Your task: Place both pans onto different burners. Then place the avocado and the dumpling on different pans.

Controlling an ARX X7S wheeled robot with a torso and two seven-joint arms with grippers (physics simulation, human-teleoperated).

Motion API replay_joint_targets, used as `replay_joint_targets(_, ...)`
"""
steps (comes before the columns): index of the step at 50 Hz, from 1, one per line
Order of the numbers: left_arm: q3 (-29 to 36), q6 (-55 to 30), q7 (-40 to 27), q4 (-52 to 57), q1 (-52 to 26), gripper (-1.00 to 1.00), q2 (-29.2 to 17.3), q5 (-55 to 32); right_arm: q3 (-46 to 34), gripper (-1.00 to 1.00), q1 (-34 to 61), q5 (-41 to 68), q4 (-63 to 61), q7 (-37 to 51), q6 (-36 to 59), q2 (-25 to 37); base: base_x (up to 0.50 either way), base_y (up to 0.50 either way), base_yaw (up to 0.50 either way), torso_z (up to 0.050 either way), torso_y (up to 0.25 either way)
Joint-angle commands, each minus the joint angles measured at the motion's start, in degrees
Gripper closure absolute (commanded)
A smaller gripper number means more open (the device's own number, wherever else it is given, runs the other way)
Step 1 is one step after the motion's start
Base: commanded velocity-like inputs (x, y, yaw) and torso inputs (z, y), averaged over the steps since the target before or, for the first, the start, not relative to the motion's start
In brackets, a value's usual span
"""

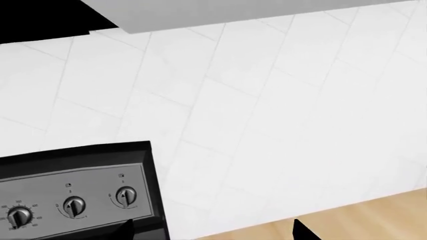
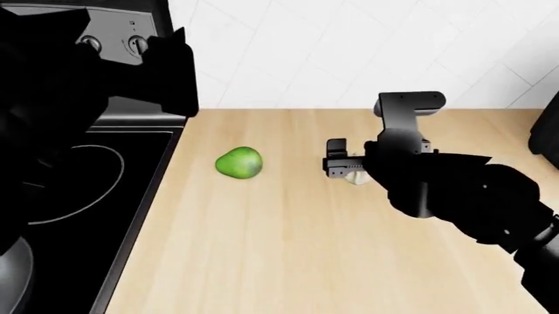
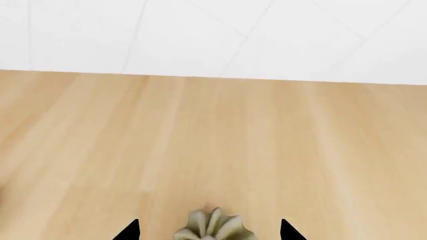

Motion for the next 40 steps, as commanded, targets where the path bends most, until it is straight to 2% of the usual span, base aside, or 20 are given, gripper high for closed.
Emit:
replay_joint_targets(1, 0.21, 0.29, 0.26, 0.03, 0.25, -1.00, 0.05, 0.28, -0.47, -1.00, -1.14, -0.49, 3.82, -1.76, -0.55, -1.44, 0.00, 0.00, 0.00, 0.000, 0.000)
replay_joint_targets(40, 0.45, 1.61, 1.98, 0.39, 1.94, -1.00, -0.36, 1.80, -1.65, -1.00, -3.64, -1.00, 11.08, -6.01, -0.81, -4.74, 0.00, 0.00, 0.00, 0.000, 0.000)
